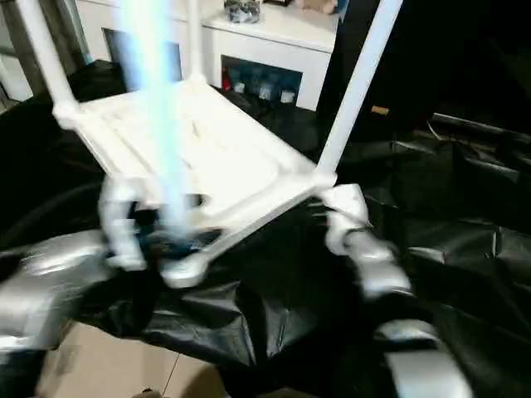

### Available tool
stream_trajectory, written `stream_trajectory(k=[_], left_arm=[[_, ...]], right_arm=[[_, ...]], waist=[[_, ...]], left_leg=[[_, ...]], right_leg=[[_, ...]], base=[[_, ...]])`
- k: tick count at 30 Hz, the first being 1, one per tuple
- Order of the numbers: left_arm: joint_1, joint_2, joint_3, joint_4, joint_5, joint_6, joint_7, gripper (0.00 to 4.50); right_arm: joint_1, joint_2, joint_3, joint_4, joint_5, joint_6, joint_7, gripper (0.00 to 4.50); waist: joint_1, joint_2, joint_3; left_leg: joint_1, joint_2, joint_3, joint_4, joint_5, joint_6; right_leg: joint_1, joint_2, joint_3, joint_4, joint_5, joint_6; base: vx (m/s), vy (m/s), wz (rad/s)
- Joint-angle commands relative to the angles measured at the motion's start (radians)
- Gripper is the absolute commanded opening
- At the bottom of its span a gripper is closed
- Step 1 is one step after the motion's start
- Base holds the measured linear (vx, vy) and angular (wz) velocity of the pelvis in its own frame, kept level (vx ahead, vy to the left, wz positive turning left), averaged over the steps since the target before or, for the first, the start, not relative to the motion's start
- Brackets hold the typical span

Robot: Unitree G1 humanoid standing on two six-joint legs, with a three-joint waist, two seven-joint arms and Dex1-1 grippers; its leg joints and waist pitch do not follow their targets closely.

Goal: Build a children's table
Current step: Rotate table base

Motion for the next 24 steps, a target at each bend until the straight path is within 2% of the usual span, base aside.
stream_trajectory(k=[1,2,4,6,7,8,9,10,11,12,13,14,15,17,20,24], left_arm=[[-0.026,-0.031,-0.06,-0.007,0.001,0.002,-0.015,4.48],[-0.036,-0.049,-0.091,0.002,0.009,-0.005,-0.019,4.48],[-0.054,-0.077,-0.139,0.023,0.025,-0.019,-0.032,4.48],[-0.087,-0.126,-0.205,0.06,0.048,-0.042,-0.047,4.48],[-0.087,-0.127,-0.206,0.06,0.049,-0.042,-0.047,4.48],[-0.095,-0.138,-0.22,0.069,0.054,-0.047,-0.049,4.48],[-0.105,-0.15,-0.238,0.082,0.062,-0.056,-0.048,4.48],[-0.118,-0.17,-0.257,0.106,0.075,-0.07,-0.04,4.48],[-0.124,-0.181,-0.265,0.119,0.08,-0.078,-0.036,4.48],[-0.128,-0.188,-0.269,0.128,0.086,-0.083,-0.032,4.48],[-0.135,-0.197,-0.275,0.143,0.094,-0.092,-0.026,4.48],[-0.154,-0.218,-0.287,0.191,0.135,-0.129,0.008,4.48],[-0.157,-0.222,-0.289,0.2,0.143,-0.136,0.015,4.48],[-0.19,-0.247,-0.29,0.295,0.22,-0.219,0.09,4.48],[-0.2,-0.251,-0.28,0.329,0.238,-0.251,0.12,4.48],[-0.2,-0.244,-0.255,0.375,0.286,-0.316,0.213,4.48]], right_arm=[[-0.03,0.006,0.004,0.025,-0.015,-0.003,-0.008,3.17],[-0.037,0.016,0.006,0.035,-0.019,-0.003,-0.015,3.17],[-0.045,0.029,0.007,0.049,-0.023,-0.004,-0.024,3.17],[-0.056,0.043,0.002,0.063,-0.016,-0.01,-0.025,3.17],[-0.056,0.043,0.002,0.064,-0.016,-0.01,-0.025,3.17],[-0.057,0.046,0.002,0.066,-0.014,-0.012,-0.025,3.17],[-0.059,0.049,0.002,0.071,-0.012,-0.016,-0.026,3.17],[-0.062,0.052,0.002,0.08,-0.013,-0.021,-0.03,3.17],[-0.063,0.053,0.001,0.085,-0.013,-0.023,-0.032,3.17],[-0.063,0.054,0.001,0.086,-0.013,-0.024,-0.033,3.17],[-0.064,0.054,0.0,0.088,-0.013,-0.025,-0.035,3.17],[-0.063,0.056,-0.005,0.091,-0.016,-0.028,-0.043,3.17],[-0.063,0.056,-0.005,0.092,-0.016,-0.028,-0.045,3.17],[-0.059,0.051,-0.017,0.098,-0.016,-0.036,-0.057,3.17],[-0.056,0.045,-0.023,0.099,-0.012,-0.042,-0.049,3.17],[-0.05,0.021,-0.024,0.099,-0.013,-0.05,-0.035,3.17]], waist=[[-0.002,0.017,-0.064],[-0.003,0.017,-0.064],[0.002,0.024,-0.061],[0.001,0.021,-0.062],[0.001,0.02,-0.062],[0.0,0.025,-0.063],[-0.001,0.022,-0.064],[-0.002,0.038,-0.064],[-0.006,0.031,-0.063],[-0.007,0.026,-0.065],[-0.009,0.04,-0.064],[-0.014,0.031,-0.064],[-0.016,0.03,-0.064],[-0.019,0.039,-0.062],[-0.023,0.039,-0.064],[-0.022,0.041,-0.065]], left_leg=[[0.012,-0.004,0.005,-0.063,-0.193,-0.017],[0.011,-0.004,0.005,-0.063,-0.188,-0.015],[0.014,-0.003,0.005,-0.065,-0.194,-0.015],[0.013,-0.004,0.005,-0.064,-0.201,-0.019],[0.012,-0.005,0.005,-0.065,-0.203,-0.019],[0.013,-0.004,0.004,-0.063,-0.213,-0.023],[0.01,-0.004,0.003,-0.065,-0.209,-0.022],[0.01,-0.006,0.002,-0.063,-0.205,-0.022],[0.011,-0.006,0.004,-0.063,-0.209,-0.018],[0.01,-0.006,0.003,-0.062,-0.207,-0.015],[0.008,-0.007,0.003,-0.061,-0.202,-0.009],[0.006,-0.007,0.003,-0.06,-0.202,-0.001],[0.005,-0.009,0.004,-0.06,-0.2,0.006],[0.004,-0.008,0.003,-0.059,-0.207,0.012],[0.003,-0.006,0.001,-0.058,-0.206,0.017],[0.007,-0.004,0.002,-0.056,-0.2,0.028]], right_leg=[[0.052,-0.027,0.027,-0.056,-0.041,-0.197],[0.052,-0.027,0.027,-0.055,-0.033,-0.2],[0.05,-0.028,0.027,-0.058,-0.04,-0.202],[0.055,-0.029,0.027,-0.059,-0.048,-0.197],[0.055,-0.03,0.027,-0.06,-0.054,-0.196],[0.056,-0.03,0.027,-0.06,-0.046,-0.198],[0.06,-0.031,0.026,-0.059,-0.042,-0.199],[0.059,-0.033,0.027,-0.058,-0.038,-0.202],[0.057,-0.03,0.026,-0.063,-0.037,-0.203],[0.062,-0.031,0.026,-0.059,-0.034,-0.21],[0.062,-0.032,0.027,-0.059,-0.029,-0.215],[0.065,-0.031,0.026,-0.062,-0.034,-0.216],[0.065,-0.03,0.026,-0.064,-0.041,-0.215],[0.065,-0.032,0.026,-0.068,-0.063,-0.213],[0.066,-0.035,0.025,-0.069,-0.092,-0.215],[0.063,-0.032,0.025,-0.067,-0.063,-0.229]], base=[[0.0,0.0,0.0],[0.0,0.0,0.0],[0.0,0.0,0.0],[0.0,0.0,0.0],[0.0,0.0,0.0],[0.0,0.0,0.0],[0.0,0.0,0.0],[0.0,0.0,0.0],[0.0,0.0,0.0],[0.0,0.0,0.0],[0.0,0.0,0.0],[0.0,0.0,0.0],[0.0,0.0,0.0],[0.0,0.0,0.0],[0.0,0.0,0.0],[0.0,0.0,0.0]])
